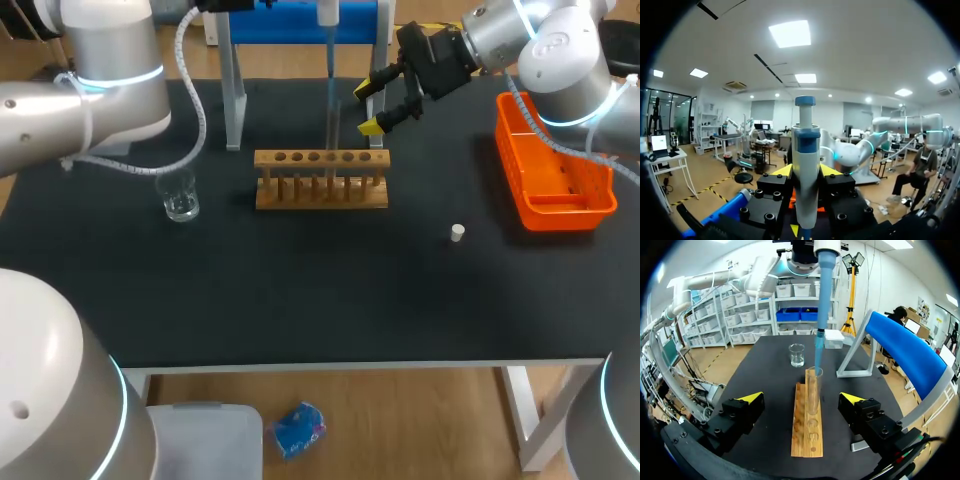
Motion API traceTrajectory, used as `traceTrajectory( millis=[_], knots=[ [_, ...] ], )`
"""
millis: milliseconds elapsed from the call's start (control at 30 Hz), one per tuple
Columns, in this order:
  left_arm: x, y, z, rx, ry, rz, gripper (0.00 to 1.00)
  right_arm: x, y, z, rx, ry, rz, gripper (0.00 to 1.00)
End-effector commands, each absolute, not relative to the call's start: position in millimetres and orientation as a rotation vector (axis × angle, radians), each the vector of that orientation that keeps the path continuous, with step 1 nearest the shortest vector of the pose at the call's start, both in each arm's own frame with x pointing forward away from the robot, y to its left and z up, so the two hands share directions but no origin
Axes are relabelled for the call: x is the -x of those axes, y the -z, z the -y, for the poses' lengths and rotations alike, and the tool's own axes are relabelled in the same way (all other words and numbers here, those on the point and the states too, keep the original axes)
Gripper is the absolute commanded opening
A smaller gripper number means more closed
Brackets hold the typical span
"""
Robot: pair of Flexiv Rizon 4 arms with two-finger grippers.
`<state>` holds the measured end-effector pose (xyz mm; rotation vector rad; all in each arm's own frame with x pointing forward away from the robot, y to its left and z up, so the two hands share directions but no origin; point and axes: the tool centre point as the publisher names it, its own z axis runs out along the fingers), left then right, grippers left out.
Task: Invert the test tube, pick up the pipette, mount the tip to pipette, aspirate from beaker and dispense into the tube, eject the tip, return the pipette, and cap with the stopper.
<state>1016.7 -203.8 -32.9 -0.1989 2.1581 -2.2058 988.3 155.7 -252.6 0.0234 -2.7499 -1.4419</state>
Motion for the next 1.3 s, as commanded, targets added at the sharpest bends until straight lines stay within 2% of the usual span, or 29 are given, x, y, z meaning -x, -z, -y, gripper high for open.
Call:
traceTrajectory(
  millis=[33,1300],
  knots=[
    [-1014.3,34.1,206.3,0.205,2.212,-2.158,0.0,-989.0,252.2,-155.2,-0.025,1.438,2.749,1.0],
    [-1023.4,70.2,211.4,0.236,2.226,-2.187,0.0,-989.0,252.2,-155.2,-0.025,1.438,2.749,1.0]
  ],
)
